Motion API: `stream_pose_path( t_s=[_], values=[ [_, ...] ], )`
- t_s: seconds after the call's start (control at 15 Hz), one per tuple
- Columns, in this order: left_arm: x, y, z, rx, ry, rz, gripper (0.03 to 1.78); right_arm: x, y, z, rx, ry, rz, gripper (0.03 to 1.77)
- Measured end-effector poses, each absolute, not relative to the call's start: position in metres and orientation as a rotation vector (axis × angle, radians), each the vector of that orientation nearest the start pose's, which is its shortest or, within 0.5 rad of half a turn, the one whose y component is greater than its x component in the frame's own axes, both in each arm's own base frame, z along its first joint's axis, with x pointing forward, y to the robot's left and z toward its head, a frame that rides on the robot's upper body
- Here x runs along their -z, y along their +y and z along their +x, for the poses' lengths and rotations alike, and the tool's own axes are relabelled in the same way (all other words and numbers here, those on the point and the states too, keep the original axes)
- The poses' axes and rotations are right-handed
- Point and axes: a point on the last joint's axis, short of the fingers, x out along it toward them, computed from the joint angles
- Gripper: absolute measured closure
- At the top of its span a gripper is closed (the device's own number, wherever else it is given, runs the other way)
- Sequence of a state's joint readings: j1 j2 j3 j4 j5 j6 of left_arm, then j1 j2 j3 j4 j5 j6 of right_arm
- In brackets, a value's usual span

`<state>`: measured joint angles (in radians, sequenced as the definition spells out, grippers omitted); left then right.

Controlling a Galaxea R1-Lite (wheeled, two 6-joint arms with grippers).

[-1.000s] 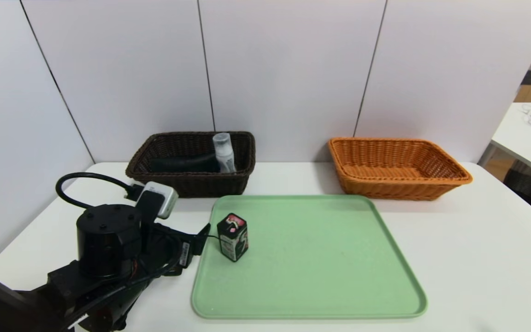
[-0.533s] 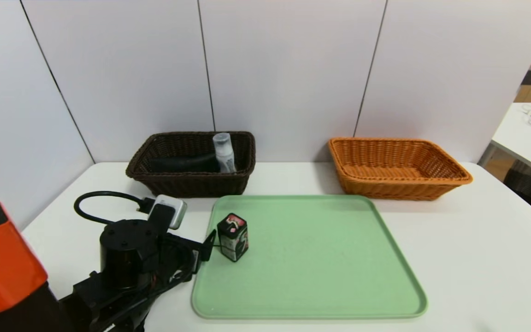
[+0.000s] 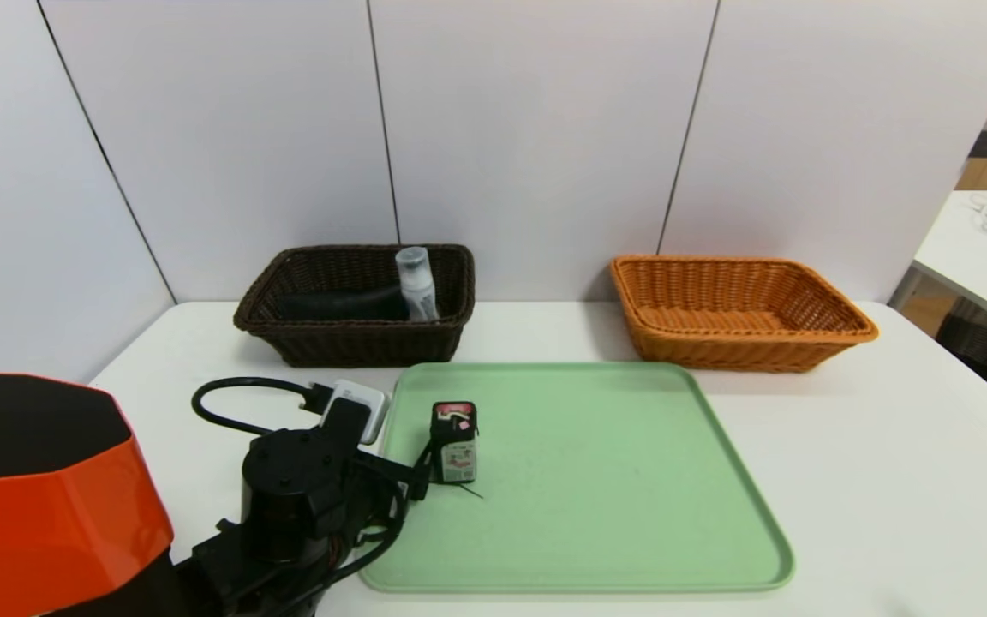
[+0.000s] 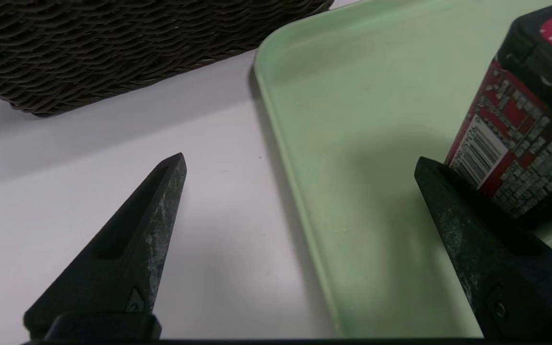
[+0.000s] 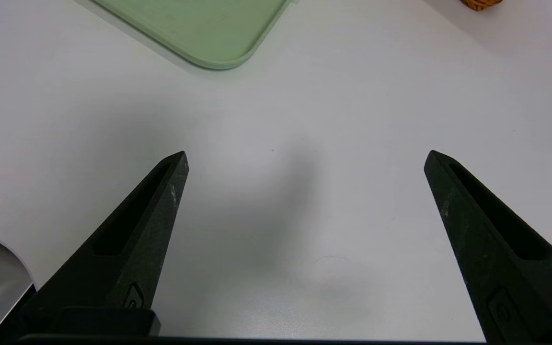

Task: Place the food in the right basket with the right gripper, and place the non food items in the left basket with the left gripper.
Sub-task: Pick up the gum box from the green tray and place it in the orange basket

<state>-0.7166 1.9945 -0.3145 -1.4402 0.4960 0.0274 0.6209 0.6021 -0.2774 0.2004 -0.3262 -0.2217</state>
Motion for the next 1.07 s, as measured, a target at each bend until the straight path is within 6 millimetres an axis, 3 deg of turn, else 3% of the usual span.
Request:
stream_pose_path(
  t_s=[0.47, 1.07],
  values=[
    [-0.076, -0.204, 0.224, 0.221, 0.132, 0.152, 0.12, -0.135, 0.012, 0.029, -0.339, 0.439, -0.457, 0.10],
    [-0.081, -0.251, 0.210, 0.327, 0.081, 0.158, 0.12, -0.137, 0.014, 0.032, -0.351, 0.418, -0.458, 0.10]
  ],
)
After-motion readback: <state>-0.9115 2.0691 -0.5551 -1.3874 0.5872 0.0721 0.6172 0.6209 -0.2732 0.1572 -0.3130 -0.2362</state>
